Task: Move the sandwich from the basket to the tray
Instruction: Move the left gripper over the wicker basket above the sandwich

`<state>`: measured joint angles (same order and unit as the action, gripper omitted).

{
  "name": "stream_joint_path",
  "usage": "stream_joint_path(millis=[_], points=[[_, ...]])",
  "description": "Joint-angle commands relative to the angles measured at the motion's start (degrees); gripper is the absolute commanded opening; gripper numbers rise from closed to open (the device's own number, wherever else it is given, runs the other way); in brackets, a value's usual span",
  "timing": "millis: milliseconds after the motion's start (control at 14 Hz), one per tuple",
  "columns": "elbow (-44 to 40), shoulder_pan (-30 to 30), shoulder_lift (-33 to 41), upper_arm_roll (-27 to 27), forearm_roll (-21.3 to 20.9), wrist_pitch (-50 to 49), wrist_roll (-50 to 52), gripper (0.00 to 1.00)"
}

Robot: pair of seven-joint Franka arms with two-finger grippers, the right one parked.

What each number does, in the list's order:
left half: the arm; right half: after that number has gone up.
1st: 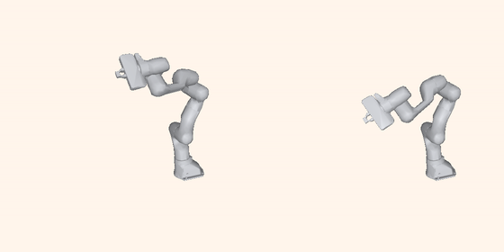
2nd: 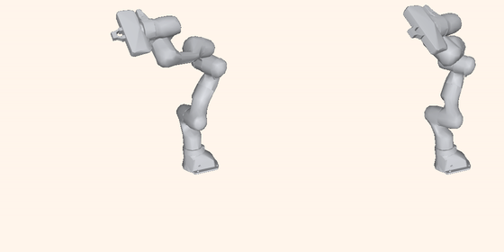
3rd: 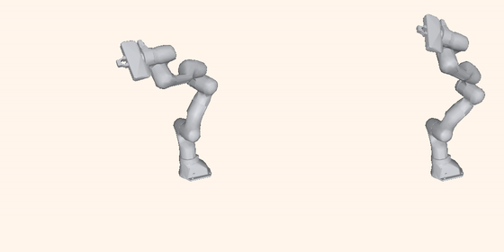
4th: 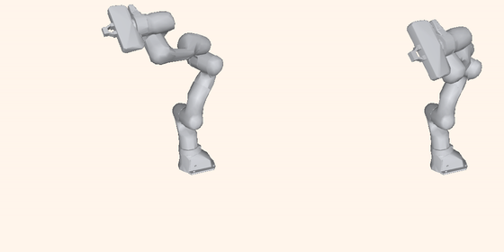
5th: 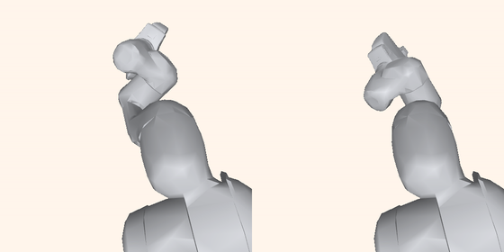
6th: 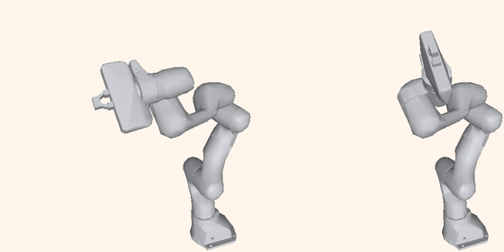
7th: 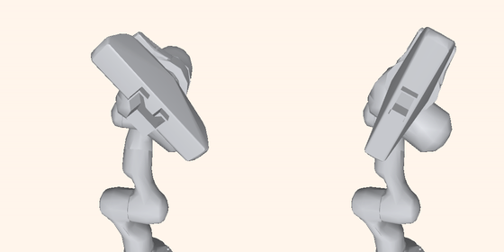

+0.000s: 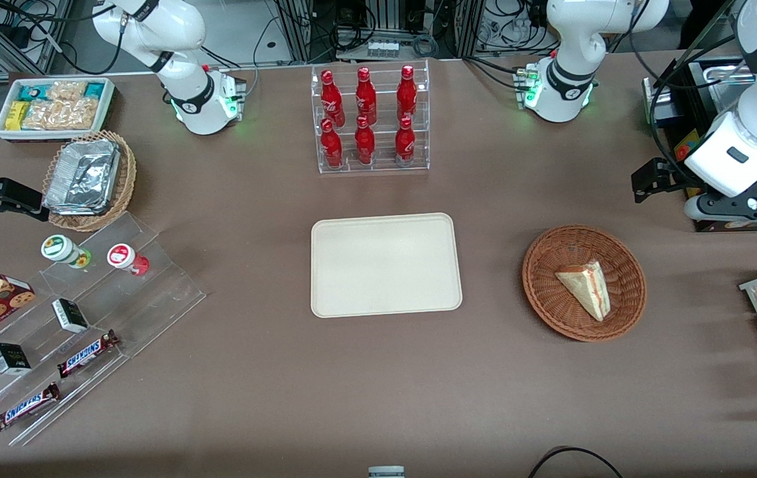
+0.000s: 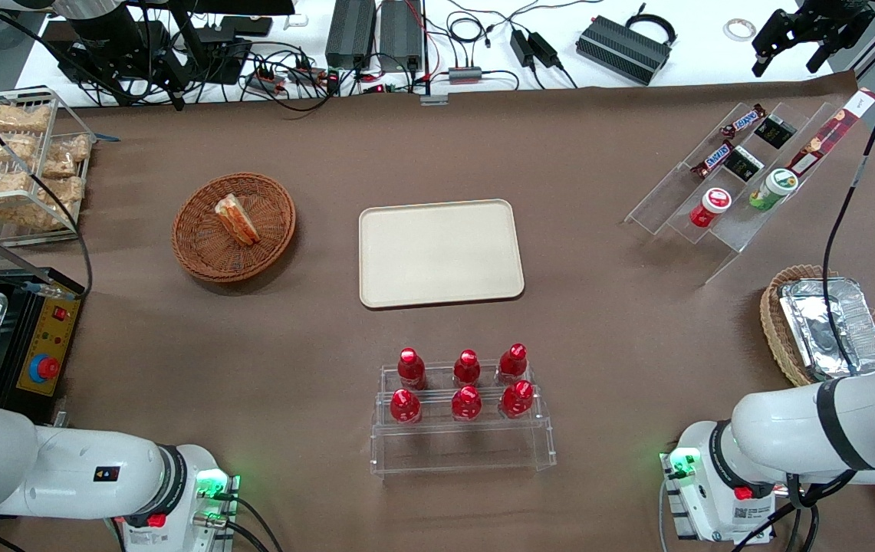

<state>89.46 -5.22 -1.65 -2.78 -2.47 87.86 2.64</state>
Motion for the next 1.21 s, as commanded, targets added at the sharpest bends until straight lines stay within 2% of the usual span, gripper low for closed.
stream_joint_path(millis=[0,214,714,1143], points=[[-0.78,-0.76,0.25,0.93,1.15,-0.85,-1.05,1.00],[-0.95,-0.32,0.07,1.02,4.22,-0.94,-0.71,1.00],[0.97,0.73,-0.98,2.87,3.79,-1.03,0.17,1.00],[14.40,0.74,-0.98,2.87,3.79,14.15,7.37,1.00]])
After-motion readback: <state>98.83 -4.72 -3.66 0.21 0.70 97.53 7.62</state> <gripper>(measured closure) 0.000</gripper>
